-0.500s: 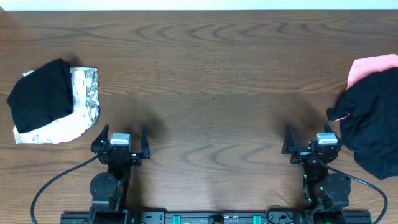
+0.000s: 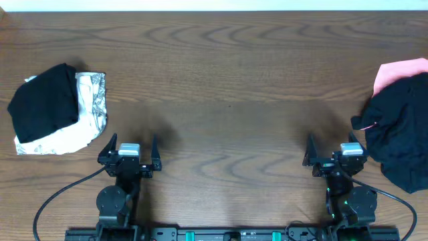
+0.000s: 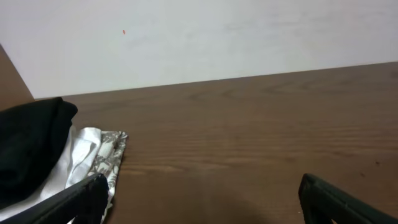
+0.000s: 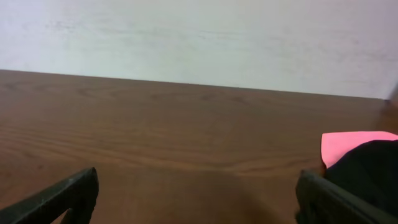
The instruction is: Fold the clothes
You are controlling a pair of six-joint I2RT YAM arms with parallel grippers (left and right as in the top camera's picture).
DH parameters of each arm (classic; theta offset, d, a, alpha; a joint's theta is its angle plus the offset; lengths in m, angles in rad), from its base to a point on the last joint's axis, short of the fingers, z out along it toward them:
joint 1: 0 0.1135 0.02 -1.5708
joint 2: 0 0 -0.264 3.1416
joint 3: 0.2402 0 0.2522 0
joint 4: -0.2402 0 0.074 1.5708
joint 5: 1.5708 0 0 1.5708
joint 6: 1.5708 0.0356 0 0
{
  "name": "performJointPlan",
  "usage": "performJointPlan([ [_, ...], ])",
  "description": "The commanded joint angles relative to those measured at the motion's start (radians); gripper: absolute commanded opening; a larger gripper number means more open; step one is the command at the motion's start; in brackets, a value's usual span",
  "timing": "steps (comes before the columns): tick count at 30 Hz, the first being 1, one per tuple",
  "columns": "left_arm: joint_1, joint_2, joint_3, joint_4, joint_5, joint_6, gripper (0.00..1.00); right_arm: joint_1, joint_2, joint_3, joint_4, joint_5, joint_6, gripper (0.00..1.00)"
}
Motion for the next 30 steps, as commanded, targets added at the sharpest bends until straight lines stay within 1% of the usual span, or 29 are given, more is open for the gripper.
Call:
performJointPlan([
  [1, 0.005, -0.006, -0.014, -0.043, -0.01, -0.006, 0.98, -0.005, -0.004, -0.002, -0.003, 0.01, -0.019, 0.99],
  [30, 0.005, -0.006, -0.014, -0.043, -0.01, -0.006, 0.98, -0.005, -0.004, -0.002, 0.003, 0.011, -0.019, 0.99],
])
